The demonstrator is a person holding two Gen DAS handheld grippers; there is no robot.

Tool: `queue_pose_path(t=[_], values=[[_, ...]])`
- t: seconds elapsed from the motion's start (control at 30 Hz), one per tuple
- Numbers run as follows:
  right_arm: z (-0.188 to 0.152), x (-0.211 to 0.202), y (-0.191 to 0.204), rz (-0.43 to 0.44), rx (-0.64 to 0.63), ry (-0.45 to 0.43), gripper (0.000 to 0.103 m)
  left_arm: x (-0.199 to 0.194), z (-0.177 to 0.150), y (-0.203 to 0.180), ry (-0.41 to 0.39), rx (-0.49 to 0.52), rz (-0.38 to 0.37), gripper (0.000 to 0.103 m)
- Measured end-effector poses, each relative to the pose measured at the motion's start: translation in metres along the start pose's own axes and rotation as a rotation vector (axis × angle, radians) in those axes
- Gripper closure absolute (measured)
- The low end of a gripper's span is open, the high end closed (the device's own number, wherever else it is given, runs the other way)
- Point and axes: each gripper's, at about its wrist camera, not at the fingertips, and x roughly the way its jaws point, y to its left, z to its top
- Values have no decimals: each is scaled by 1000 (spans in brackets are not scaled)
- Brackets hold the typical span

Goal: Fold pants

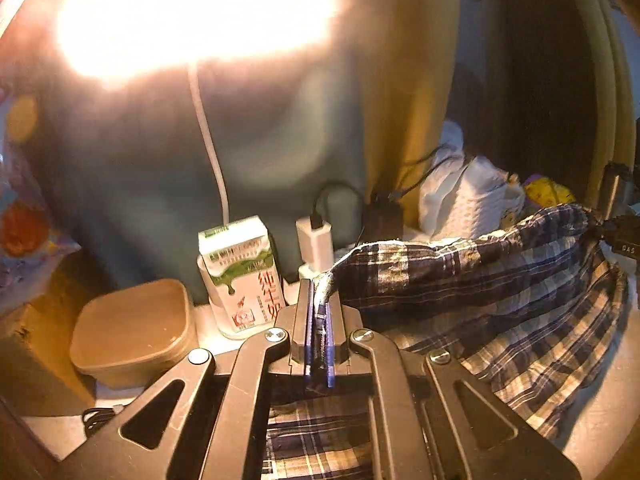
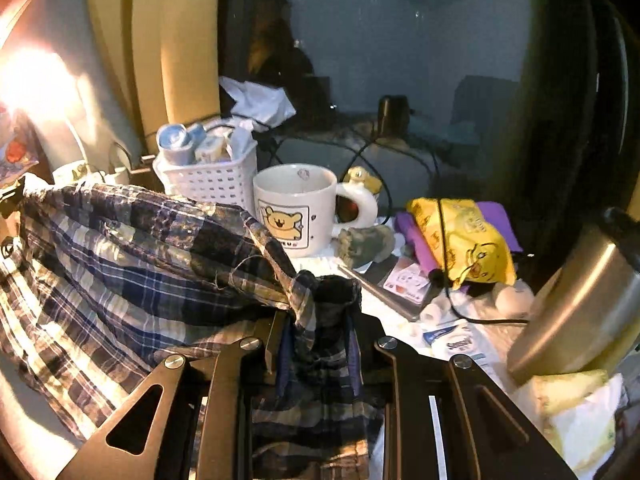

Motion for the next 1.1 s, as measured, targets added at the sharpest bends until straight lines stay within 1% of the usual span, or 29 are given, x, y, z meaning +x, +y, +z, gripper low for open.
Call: queue_pose_path(t=[0.13, 0.23, 0.27, 0.3, 0.33, 0.37, 0.47, 0.6, 0.67, 0.73, 0.77, 0.8, 0.83, 0.9, 0.93, 0.97, 1.0, 1.1], values=[[-2, 18, 4, -31, -10, 34, 80, 23, -5, 6, 53, -10, 16, 94], [-4, 28, 6, -41, -22, 52, 80, 36, -9, 7, 77, -1, 35, 93], [-5, 31, 7, -46, -28, 56, 80, 39, -9, 9, 81, -2, 41, 90], [-6, 33, 8, -53, -34, 61, 80, 42, -10, 11, 85, -5, 51, 85], [-7, 35, 8, -57, -38, 63, 80, 44, -10, 14, 88, -10, 64, 82], [-7, 37, 8, -62, -38, 67, 80, 45, -11, 19, 87, -20, 85, 77], [-8, 40, 5, -68, -28, 77, 80, 41, -9, 38, 86, -72, 137, 77], [-6, 40, 6, -71, -28, 80, 79, 31, -9, 53, 90, -102, 160, 77], [-4, 40, 7, -84, -27, 78, 71, 21, -10, 57, 89, -109, 163, 77], [-2, 37, 4, -96, -11, 66, 40, 12, -12, 59, 101, -121, 159, 77], [-1, 34, 3, -95, -1, 55, 35, 8, -15, 59, 118, -129, 145, 77], [0, 30, 2, -97, 6, 46, 32, 6, -18, 57, 135, -134, 132, 75], [1, 25, 0, -99, 14, 39, 32, 2, -22, 55, 152, -137, 119, 73], [2, 17, -4, -98, 36, 28, 32, -8, -32, 48, 176, -143, 88, 60], [2, 12, -7, -97, 53, 25, 32, -13, -37, 45, 186, -150, 69, 56], [1, 8, -9, -95, 65, 23, 32, -19, -44, 41, 202, -157, 47, 47], [-1, 3, -11, -92, 79, 23, 32, -21, -49, 38, 211, -159, 39, 43], [-12, -10, -17, -83, 108, 33, 31, -30, -65, 30, 248, -164, 29, 42]])
